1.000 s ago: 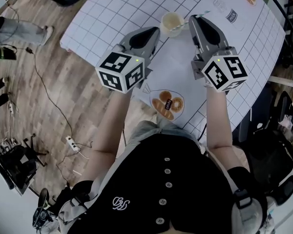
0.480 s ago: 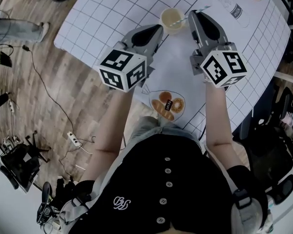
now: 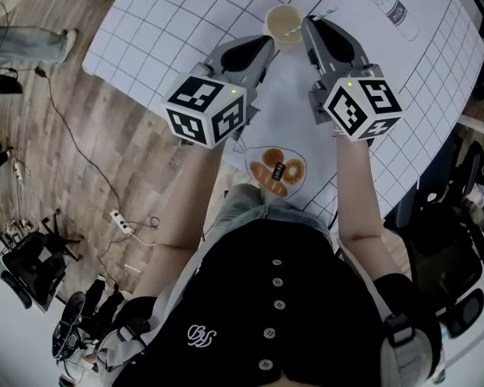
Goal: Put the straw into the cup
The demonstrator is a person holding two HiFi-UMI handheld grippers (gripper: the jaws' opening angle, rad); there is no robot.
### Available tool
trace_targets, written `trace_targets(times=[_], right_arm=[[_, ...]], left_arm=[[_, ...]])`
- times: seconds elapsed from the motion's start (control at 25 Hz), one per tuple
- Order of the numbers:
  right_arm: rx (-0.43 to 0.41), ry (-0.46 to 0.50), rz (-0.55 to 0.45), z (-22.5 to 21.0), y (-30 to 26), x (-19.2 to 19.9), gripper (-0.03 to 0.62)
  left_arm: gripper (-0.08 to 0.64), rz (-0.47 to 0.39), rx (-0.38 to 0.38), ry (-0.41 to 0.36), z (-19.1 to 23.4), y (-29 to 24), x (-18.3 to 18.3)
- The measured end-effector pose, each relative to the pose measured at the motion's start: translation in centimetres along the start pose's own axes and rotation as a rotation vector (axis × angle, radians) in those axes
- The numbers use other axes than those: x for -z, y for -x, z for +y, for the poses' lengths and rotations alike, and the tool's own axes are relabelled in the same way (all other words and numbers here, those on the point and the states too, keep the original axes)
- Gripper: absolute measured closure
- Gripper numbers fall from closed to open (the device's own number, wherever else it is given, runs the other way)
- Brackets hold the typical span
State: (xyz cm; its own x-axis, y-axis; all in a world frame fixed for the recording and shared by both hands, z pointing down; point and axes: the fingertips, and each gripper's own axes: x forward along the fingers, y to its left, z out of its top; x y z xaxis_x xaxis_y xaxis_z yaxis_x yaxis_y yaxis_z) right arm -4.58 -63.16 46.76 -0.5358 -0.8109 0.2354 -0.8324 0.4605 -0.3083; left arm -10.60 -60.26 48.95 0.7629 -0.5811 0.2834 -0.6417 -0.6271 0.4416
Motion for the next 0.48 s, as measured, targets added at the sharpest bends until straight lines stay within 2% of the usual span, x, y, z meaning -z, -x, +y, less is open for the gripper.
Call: trace_targets(times=[0.2,0.48], right_arm=[[0.003,-0.001,0.045,-0.1,-0.6,1.6,0.571],[0.004,0.003,0.104,-0.3,-1.1,3.4,0.567]], left_arm=[[0.561,0.012,-0.013,0.018,0.4,-0.2,0.7],[0.561,0.027,0.007,0.029,-0.3,-0.8,1.2]])
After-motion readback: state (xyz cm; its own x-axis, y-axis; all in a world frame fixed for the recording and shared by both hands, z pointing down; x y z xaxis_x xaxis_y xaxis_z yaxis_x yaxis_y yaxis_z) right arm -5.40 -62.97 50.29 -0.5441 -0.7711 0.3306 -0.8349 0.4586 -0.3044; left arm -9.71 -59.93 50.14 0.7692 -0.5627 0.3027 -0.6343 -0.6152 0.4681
